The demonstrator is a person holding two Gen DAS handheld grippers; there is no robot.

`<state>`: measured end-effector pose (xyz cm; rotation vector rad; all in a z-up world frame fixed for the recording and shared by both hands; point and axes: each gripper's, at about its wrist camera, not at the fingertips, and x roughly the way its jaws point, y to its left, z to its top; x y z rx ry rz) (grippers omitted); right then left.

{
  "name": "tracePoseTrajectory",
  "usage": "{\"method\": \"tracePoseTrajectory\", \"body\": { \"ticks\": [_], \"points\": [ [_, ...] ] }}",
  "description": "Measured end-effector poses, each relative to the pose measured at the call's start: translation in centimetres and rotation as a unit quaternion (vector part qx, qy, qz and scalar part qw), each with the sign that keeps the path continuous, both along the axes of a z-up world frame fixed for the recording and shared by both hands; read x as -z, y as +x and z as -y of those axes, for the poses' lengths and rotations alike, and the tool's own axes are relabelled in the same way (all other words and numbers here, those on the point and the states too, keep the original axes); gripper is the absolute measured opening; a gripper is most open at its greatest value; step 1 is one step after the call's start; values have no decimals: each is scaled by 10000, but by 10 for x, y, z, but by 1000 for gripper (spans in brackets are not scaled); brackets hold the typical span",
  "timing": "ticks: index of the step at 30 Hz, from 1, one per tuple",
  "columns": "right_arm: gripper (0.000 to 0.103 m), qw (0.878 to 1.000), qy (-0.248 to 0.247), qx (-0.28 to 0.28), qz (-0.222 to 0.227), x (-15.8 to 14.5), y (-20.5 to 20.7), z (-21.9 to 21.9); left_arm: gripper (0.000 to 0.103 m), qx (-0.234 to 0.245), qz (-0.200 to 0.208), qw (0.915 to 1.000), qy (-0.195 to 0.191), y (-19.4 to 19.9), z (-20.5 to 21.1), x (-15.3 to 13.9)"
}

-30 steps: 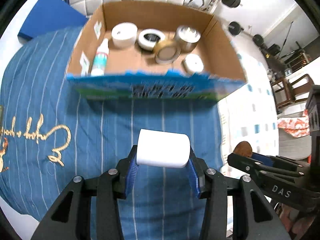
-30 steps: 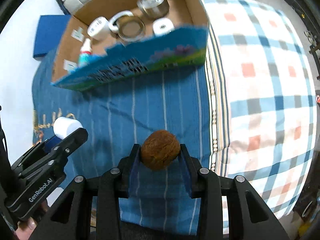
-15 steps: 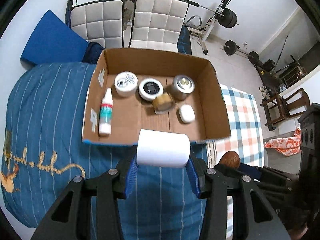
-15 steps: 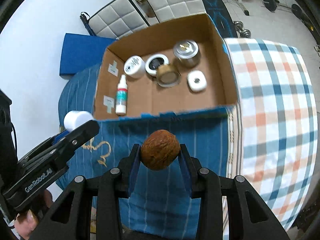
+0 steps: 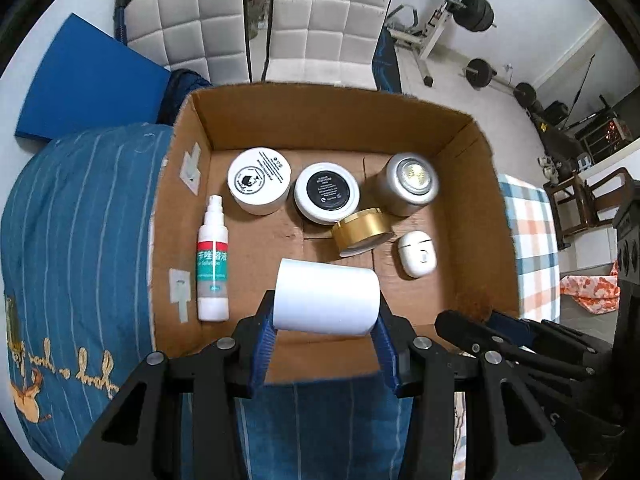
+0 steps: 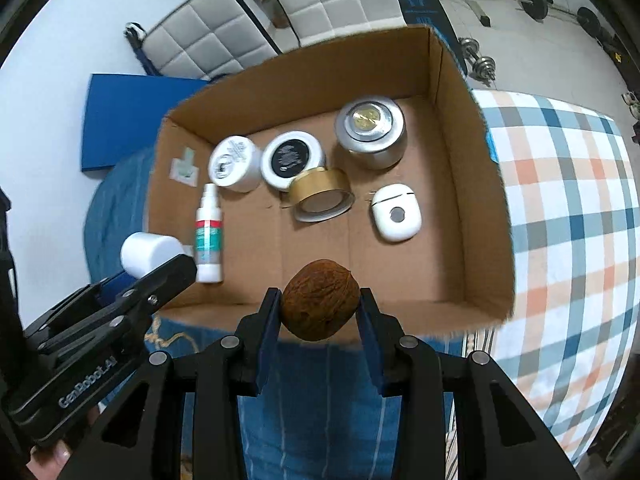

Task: Organize rigid objects

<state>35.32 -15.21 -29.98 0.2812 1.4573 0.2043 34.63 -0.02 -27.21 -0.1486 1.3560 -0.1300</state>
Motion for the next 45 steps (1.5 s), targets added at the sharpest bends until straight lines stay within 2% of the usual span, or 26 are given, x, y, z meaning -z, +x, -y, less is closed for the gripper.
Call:
{"method": "tracePoseTrajectory", "body": {
  "ticks": [6,12,20,26,30,33,38,42,45],
  "points": [
    [40,9990,-195,-48,-405,46,25,-7,42,99,-483,9988,33,23,-3,44],
    [40,9958,-411,-219,-785,88,40,-19,42,156,-1124,9935,-11,39,-7,93],
    [40,9905,-663,-381,-1140,120,49,-28,42,268,-1609,9866,-29,42,-8,128],
    [41,9870,-685,-407,-1393,130,54,-29,42,301,-1837,9825,-42,44,-8,144],
    [43,9847,-747,-431,-1514,134,58,-29,42,319,-1884,9816,46,43,-9,146],
    [50,9840,-779,-422,-1547,136,64,-26,42,273,-1798,9833,104,44,-9,140],
    [68,9855,-789,-410,-1442,124,63,-18,47,263,-1562,9871,249,45,-8,118],
    [74,9874,-964,-488,-1159,103,63,-17,59,176,-1274,9911,347,42,-11,96],
    [86,9881,-1142,-535,-881,83,61,-16,71,74,-1058,9933,469,39,-15,75]
  ]
}}
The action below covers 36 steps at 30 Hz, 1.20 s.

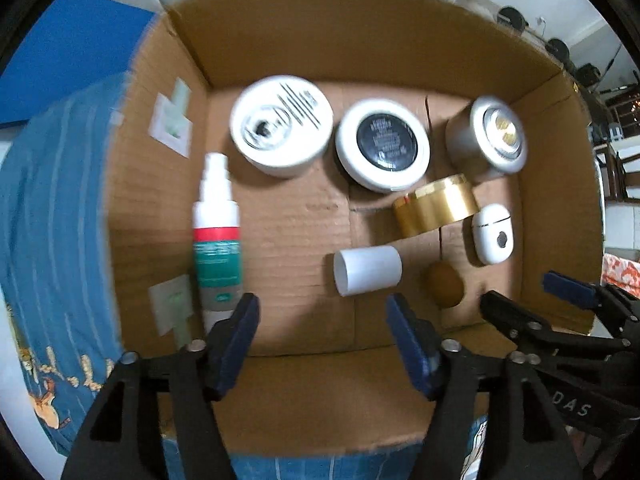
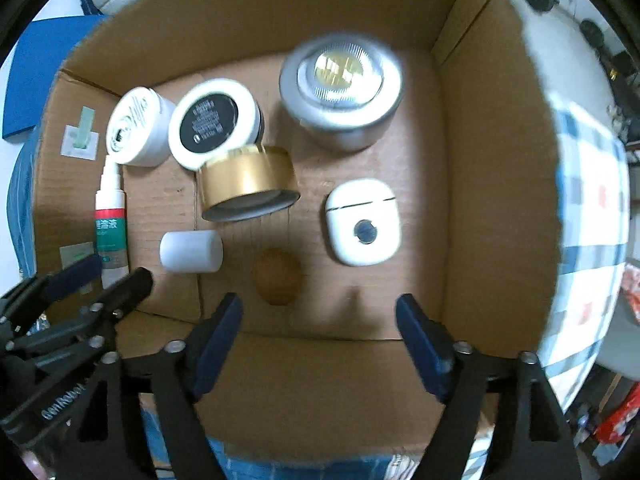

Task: Organize rigid objects

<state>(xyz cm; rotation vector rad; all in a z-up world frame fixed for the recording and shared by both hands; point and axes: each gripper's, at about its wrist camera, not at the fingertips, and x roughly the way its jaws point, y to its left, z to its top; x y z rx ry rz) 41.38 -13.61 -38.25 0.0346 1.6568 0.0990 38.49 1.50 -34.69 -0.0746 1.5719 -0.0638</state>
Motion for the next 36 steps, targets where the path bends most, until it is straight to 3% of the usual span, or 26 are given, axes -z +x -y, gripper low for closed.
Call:
{"method": "tracePoseTrajectory", "body": {
  "ticks": [4,8,18,27,36],
  "points": [
    [102,9993,-95,-11,358,-28,-7,8,89,-170,307,9994,67,-9,-7,-29],
    [103,9979,-46,25,641,-59,-20,17,96,-298,575,9979,-33,-24,-11,-61],
    [103,9899,290,198,1374,-149,-85,34,97,-335,1566,9871,25,-82,-5,-163],
    [103,9770,391,156,2093,-259,-168,57,97,-316,2441,9690,208,-154,11,-258],
    [103,9626,336,216,2681,-335,-226,77,97,-302,2915,9557,278,-211,19,-316]
  ]
}}
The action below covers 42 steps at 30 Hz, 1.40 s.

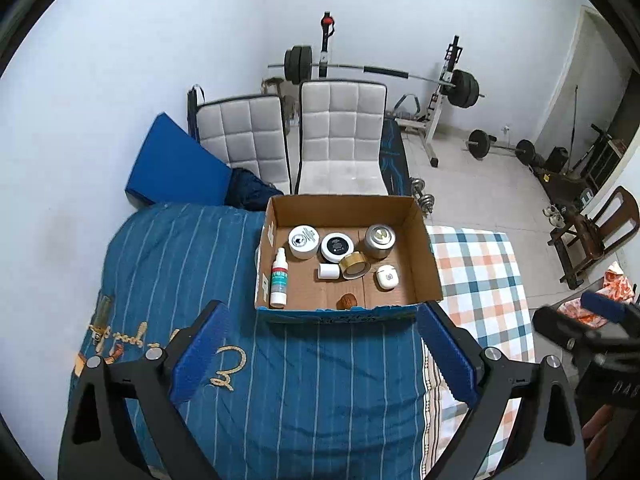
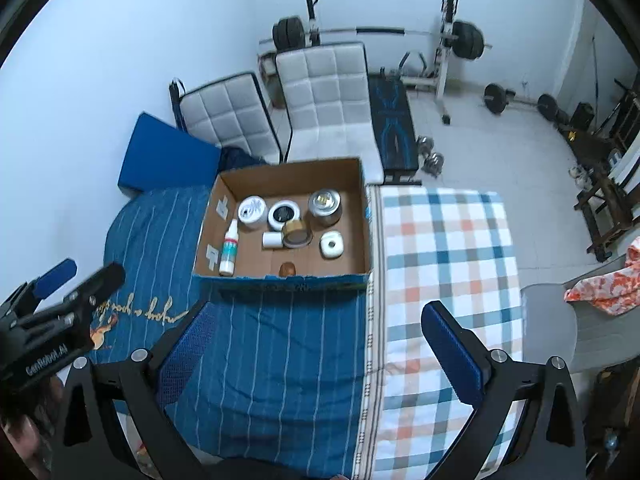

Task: Organize rigid objects

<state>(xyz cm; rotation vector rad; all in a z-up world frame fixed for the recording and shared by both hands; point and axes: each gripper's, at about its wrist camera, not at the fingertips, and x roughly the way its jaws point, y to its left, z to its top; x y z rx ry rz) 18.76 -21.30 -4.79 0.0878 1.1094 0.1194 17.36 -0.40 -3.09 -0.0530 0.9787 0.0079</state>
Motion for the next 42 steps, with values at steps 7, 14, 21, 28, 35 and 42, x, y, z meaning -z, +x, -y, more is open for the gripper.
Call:
{"method": "tracePoseTrajectory", "body": {
  "ticks": [7,14,21,28,35,42],
  "points": [
    [103,9984,-256,98,489,-36,-27,4,97,-9,194,9998,-15,-26,1,-24],
    [103,9970,-378,181,646,-48,-40,6,97,-47,352,9994,-39,-35,0,-33],
    [103,9966,-412,221,676,-52,-47,8,97,46,289,9995,-87,-40,3,-34],
    [103,9968,-337,333,644,-53,-51,10,97,89,298,9995,-71,-40,5,-37],
    [103,9958,-343,420,738,-58,-53,9,97,78,328,9994,-53,-39,7,-36],
    [103,9952,-352,475,786,-60,-53,9,97,79,381,9992,-15,-40,10,-39]
  ]
}}
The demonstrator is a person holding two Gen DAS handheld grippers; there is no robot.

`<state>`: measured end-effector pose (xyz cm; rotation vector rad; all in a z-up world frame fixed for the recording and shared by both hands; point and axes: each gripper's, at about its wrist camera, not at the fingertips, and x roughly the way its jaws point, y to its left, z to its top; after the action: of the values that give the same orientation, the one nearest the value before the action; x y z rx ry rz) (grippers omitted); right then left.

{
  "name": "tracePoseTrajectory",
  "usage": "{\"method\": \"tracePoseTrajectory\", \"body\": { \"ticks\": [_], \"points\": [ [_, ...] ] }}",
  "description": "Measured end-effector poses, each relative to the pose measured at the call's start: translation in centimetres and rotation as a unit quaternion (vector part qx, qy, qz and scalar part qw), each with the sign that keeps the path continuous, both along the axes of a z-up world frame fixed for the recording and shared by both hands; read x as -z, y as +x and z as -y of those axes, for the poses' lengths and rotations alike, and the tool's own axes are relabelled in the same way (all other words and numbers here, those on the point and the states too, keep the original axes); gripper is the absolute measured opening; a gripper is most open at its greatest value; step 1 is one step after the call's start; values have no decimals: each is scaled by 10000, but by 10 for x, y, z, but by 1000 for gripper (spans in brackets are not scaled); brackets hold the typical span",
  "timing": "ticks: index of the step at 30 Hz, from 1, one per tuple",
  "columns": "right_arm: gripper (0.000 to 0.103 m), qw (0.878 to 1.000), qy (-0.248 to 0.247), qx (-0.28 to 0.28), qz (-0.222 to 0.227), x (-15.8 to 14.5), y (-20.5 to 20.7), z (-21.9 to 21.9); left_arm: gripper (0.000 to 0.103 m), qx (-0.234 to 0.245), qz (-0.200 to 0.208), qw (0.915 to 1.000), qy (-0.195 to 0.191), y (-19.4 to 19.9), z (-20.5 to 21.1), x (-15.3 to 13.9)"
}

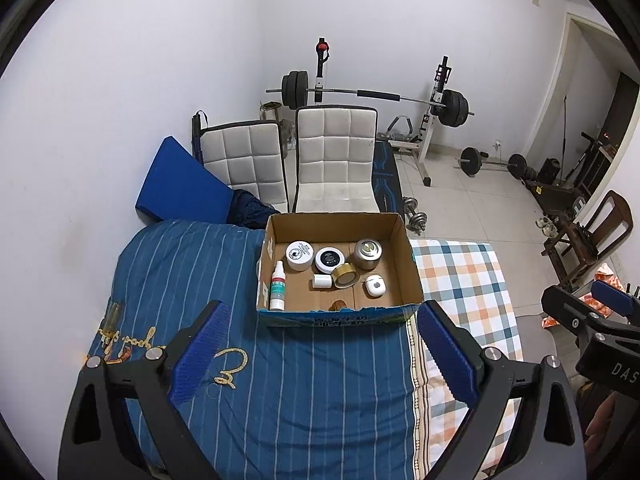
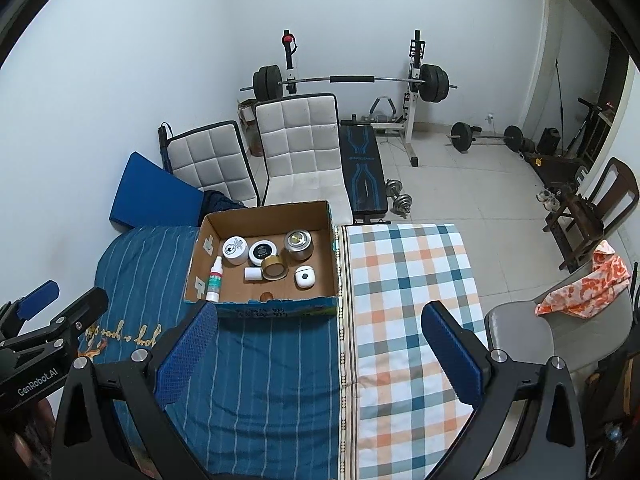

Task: Organize rigid objects

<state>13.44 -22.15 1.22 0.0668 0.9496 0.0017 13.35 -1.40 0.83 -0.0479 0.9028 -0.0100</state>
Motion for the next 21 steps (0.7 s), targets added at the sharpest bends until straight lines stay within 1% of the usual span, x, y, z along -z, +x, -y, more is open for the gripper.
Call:
{"method": "tracePoseTrajectory", "body": {
  "ticks": [10,16,21],
  "points": [
    [103,9998,46,155,72,-4,-3,0,97,-26,68,10000,16,-1,3,-6],
    [103,9998,21,156,103,-5,-4,2,97,-4,66,10000,17,0,4,-6],
    [103,9994,-25,308,144,-10,-10,2,97,17,82,10000,3,-1,5,-7]
  ]
}}
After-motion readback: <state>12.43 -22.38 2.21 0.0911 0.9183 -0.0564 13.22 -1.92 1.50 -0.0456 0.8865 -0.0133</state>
